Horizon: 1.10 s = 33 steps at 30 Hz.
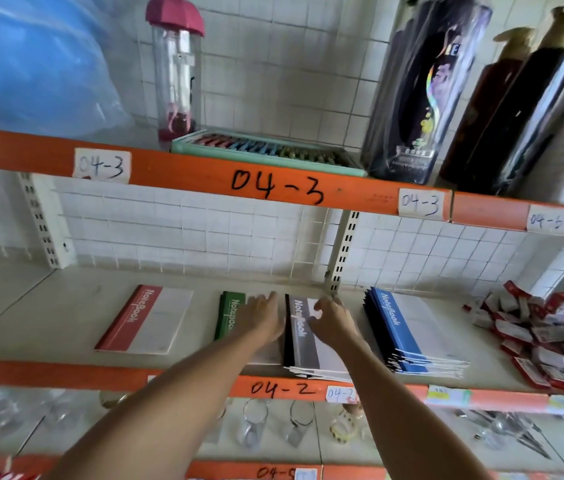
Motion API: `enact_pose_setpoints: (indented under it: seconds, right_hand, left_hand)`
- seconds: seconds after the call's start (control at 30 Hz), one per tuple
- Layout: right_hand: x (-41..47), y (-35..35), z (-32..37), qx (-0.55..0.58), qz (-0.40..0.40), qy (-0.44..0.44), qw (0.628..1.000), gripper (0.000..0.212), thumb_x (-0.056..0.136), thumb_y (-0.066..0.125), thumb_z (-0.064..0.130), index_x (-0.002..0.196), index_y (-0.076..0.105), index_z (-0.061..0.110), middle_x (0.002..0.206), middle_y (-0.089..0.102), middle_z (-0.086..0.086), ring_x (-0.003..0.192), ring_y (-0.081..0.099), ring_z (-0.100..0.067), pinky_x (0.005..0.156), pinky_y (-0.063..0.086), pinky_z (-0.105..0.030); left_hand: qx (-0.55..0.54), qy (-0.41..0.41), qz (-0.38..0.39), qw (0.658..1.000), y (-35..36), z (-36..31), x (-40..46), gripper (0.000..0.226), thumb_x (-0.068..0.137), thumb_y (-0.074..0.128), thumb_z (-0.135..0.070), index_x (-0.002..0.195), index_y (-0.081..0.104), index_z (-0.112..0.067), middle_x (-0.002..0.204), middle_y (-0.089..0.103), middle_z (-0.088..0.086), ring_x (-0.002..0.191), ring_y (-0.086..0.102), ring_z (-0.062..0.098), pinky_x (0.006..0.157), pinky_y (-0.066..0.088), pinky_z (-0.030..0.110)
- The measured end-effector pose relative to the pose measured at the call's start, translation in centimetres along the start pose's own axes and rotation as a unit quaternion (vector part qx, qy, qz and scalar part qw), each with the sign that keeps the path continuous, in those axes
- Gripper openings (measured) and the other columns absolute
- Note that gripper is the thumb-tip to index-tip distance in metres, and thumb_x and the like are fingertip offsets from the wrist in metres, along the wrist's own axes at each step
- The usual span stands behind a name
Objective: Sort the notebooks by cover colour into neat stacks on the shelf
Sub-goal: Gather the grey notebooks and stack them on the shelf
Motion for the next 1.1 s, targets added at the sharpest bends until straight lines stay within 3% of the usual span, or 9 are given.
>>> enact_pose_setpoints:
  seconds: [0.17,0.27,0.4,0.53,0.67,0.87,1.1]
  right_hand:
    - [-1.2,3.9,7.4,0.052,0.026,-0.040,0.998,0.057,0.084,0.066,0.022,0.137,0.048,0.015,0.140,0.049,-0.008,0.121,0.052,-0.028,0.098,0.046,-0.035]
    - [-2.4,7.2,13.1,0.042,0.063,-0.065,0.995,0.059,0.086,0.067,0.026,0.139,0.045,0.015,0.140,0.049,-0.007,0.117,0.056,-0.031,0.094,0.048,-0.037]
    - [-4.4,11.2,20.4,0.027,0.082,-0.080,0.993,0.062,0.087,0.065,0.037,0.141,0.044,0.016,0.143,0.049,-0.010,0.126,0.051,-0.032,0.101,0.044,-0.037]
    - [-7.7,15.7,28.7,0.030,0.110,-0.118,0.986,0.062,0.088,0.065,0.035,0.143,0.044,0.013,0.143,0.048,-0.010,0.127,0.050,-0.031,0.103,0.043,-0.035]
    - [-10.1,20.0,36.5,0.026,0.125,-0.140,0.982,0.061,0.086,0.064,0.036,0.140,0.045,0.014,0.139,0.050,-0.011,0.120,0.055,-0.033,0.096,0.048,-0.036]
    - [-13.2,25.7,46.7,0.029,0.153,-0.170,0.973,0.062,0.087,0.065,0.036,0.142,0.045,0.015,0.140,0.049,-0.010,0.127,0.048,-0.031,0.105,0.042,-0.036]
    - [-12.9,30.8,56.5,0.008,0.182,-0.186,0.965,0.059,0.088,0.062,0.034,0.142,0.044,0.016,0.140,0.048,-0.010,0.129,0.047,-0.031,0.106,0.038,-0.035]
  left_hand:
    - [0.000,0.002,0.001,1.000,-2.1,8.8,-2.7,0.054,0.094,0.058,-0.033,0.142,0.038,-0.017,0.136,0.053,0.009,0.123,0.049,0.029,0.099,0.042,0.043]
    - [-0.011,-0.031,0.005,0.999,-4.2,15.0,-4.5,0.055,0.095,0.056,-0.037,0.143,0.038,-0.018,0.139,0.052,0.008,0.124,0.049,0.029,0.097,0.042,0.041]
    - [0.021,-0.049,-0.008,0.999,-7.2,21.9,-8.0,0.052,0.094,0.053,-0.043,0.139,0.043,-0.020,0.137,0.054,0.007,0.122,0.053,0.030,0.096,0.044,0.041]
    - [0.052,-0.102,-0.001,0.993,-9.2,30.9,-12.3,0.050,0.091,0.050,-0.051,0.131,0.047,-0.021,0.126,0.060,0.008,0.116,0.055,0.031,0.092,0.042,0.042]
    - [0.050,-0.142,-0.004,0.989,-10.6,39.2,-16.4,0.046,0.091,0.051,-0.053,0.126,0.052,-0.022,0.124,0.062,0.008,0.118,0.055,0.030,0.095,0.040,0.040]
    - [0.063,-0.177,0.007,0.982,-13.0,49.3,-20.8,0.041,0.091,0.050,-0.049,0.119,0.052,-0.018,0.122,0.062,0.009,0.116,0.054,0.031,0.094,0.040,0.039]
    - [0.018,-0.215,-0.010,0.976,-16.0,60.1,-21.8,0.050,0.091,0.050,-0.053,0.130,0.050,-0.021,0.126,0.061,0.008,0.117,0.055,0.031,0.093,0.043,0.040]
Point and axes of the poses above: each hand's wrist, its own x-axis towards the middle knuckle, its own y-axis out of the palm, z = x × y, the point moved 5 cm from there along x, towards the middle knuckle
